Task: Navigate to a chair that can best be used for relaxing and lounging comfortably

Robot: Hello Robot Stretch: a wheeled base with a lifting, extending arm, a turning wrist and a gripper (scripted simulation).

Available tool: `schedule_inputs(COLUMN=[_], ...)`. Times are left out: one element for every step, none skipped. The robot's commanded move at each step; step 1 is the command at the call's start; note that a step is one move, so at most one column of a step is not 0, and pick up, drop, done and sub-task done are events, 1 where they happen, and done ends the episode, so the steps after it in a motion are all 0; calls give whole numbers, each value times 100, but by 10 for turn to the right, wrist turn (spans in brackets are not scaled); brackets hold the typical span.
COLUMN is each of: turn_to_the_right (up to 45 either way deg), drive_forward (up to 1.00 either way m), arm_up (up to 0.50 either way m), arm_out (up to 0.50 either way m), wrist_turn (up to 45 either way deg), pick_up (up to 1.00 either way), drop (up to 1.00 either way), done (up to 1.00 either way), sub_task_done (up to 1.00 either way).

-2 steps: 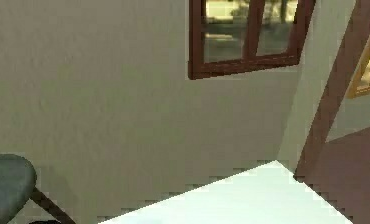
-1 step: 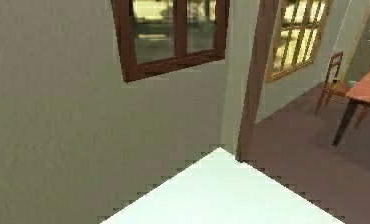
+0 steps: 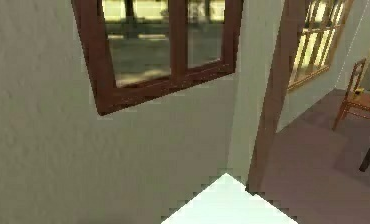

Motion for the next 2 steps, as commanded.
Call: schedule_inputs(turn_to_the_right=[450, 180], drive_forward=[0, 0], arm_up=[0, 0], arm_out=[0, 0], wrist_turn=[0, 0], pick_up=[0, 0], drop=[0, 0], done=[0, 0], sub_task_done=[0, 0])
